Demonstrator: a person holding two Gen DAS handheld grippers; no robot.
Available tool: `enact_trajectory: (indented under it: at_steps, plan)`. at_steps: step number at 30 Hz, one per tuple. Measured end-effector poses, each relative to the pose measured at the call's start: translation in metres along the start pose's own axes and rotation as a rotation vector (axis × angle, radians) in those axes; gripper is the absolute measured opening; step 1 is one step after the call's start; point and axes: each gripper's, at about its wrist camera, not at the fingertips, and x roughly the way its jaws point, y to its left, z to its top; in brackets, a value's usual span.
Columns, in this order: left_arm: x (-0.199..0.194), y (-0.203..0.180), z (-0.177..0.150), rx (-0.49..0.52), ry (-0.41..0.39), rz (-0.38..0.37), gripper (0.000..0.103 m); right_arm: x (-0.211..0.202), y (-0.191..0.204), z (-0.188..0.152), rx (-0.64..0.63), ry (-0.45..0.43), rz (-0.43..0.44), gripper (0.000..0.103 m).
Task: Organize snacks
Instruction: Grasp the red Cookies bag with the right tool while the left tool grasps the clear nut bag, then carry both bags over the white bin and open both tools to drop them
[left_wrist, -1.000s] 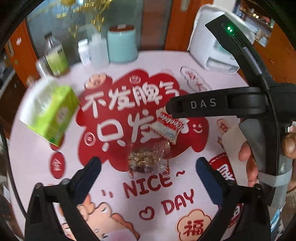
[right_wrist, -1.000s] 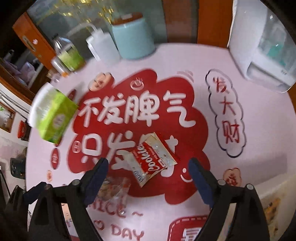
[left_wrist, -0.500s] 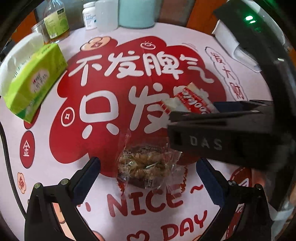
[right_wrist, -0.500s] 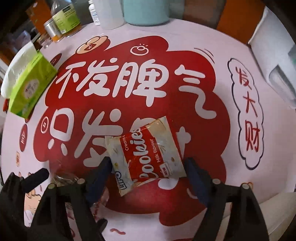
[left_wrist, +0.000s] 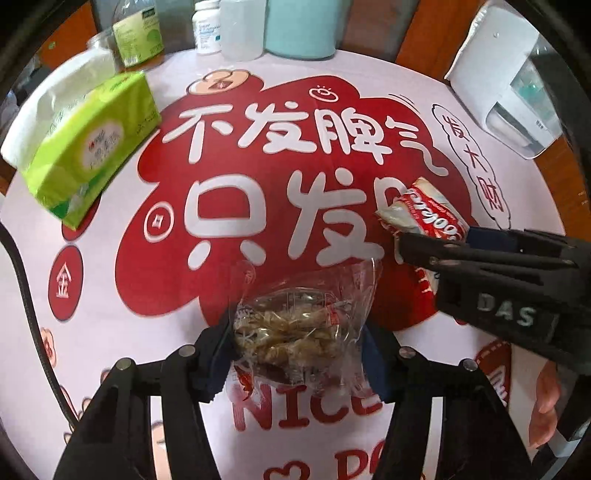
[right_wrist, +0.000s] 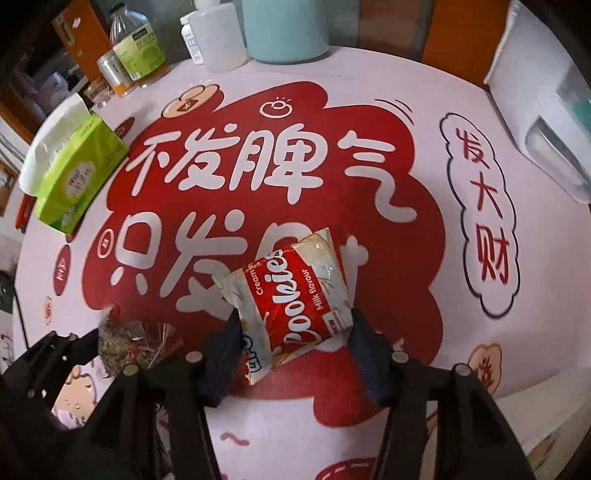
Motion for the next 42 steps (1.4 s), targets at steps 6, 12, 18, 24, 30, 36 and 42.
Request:
enact_trajectory:
  at_steps: [6,12,18,24,30,36,42]
  plan:
    - [-0.033,0.004,-0.016,0.002,-0.039,0.016,0.058,-0.036,-0.009,-0.022,0.059,-0.054,0.066,0.055]
    - [-0.090,0.001,-0.033,-0.005,-0.089,-0.002,0.058,-0.099,-0.009,-0.056,0.100,-0.174,0.149,0.055]
    - [-0.154,-0.022,-0.057,0.059,-0.154,-0.024,0.058,-0.161,-0.016,-0.104,0.145,-0.289,0.192,0.055]
    - [-0.192,-0.065,-0.072,0.128,-0.192,-0.076,0.058,-0.216,-0.037,-0.162,0.171,-0.387,0.145,0.055]
    - [-0.221,-0.133,-0.081,0.228,-0.235,-0.152,0.058,-0.260,-0.067,-0.210,0.215,-0.470,0.063,0.055]
    - [-0.241,-0.197,-0.091,0.329,-0.264,-0.208,0.059,-0.296,-0.093,-0.244,0.260,-0.544,-0.016,0.055]
    - [-0.247,-0.238,-0.103,0.402,-0.280,-0.196,0.059,-0.310,-0.116,-0.269,0.299,-0.572,-0.069,0.056]
